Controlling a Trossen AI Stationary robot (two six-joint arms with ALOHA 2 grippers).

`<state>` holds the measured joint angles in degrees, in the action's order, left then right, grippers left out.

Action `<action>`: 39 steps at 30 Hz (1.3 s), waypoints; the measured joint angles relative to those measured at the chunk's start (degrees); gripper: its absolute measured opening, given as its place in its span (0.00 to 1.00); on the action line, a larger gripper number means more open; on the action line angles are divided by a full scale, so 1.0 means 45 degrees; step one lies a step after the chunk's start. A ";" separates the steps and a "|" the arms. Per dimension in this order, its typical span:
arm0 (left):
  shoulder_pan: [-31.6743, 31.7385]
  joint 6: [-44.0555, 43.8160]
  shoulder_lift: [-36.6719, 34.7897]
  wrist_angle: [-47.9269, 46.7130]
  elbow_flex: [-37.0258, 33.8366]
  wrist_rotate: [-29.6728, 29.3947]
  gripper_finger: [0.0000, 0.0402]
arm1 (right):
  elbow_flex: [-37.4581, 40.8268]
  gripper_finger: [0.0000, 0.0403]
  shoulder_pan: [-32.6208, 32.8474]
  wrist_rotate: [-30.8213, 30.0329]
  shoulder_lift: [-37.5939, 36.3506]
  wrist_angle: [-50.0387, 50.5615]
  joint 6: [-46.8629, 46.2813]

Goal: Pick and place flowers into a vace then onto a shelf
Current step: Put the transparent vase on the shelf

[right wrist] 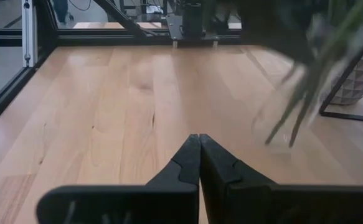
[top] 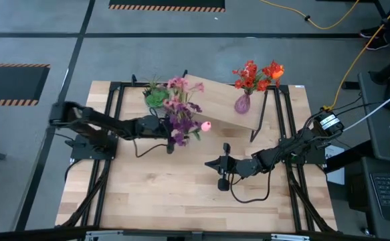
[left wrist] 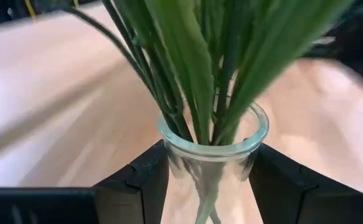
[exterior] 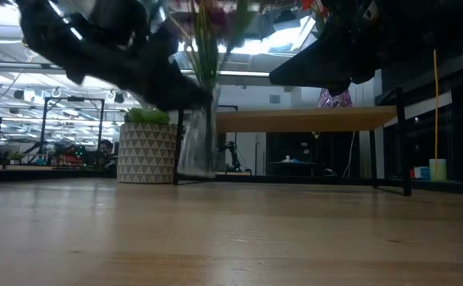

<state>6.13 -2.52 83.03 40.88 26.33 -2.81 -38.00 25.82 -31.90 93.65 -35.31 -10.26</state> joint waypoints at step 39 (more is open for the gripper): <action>0.3249 0.2020 -0.3017 -0.4930 0.4610 0.2881 0.45 | 0.0000 0.01 -0.0019 0.0000 0.0000 0.0005 -0.0043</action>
<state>20.75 6.57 69.46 18.70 47.07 10.15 -38.00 25.74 -31.90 93.64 -35.29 -10.46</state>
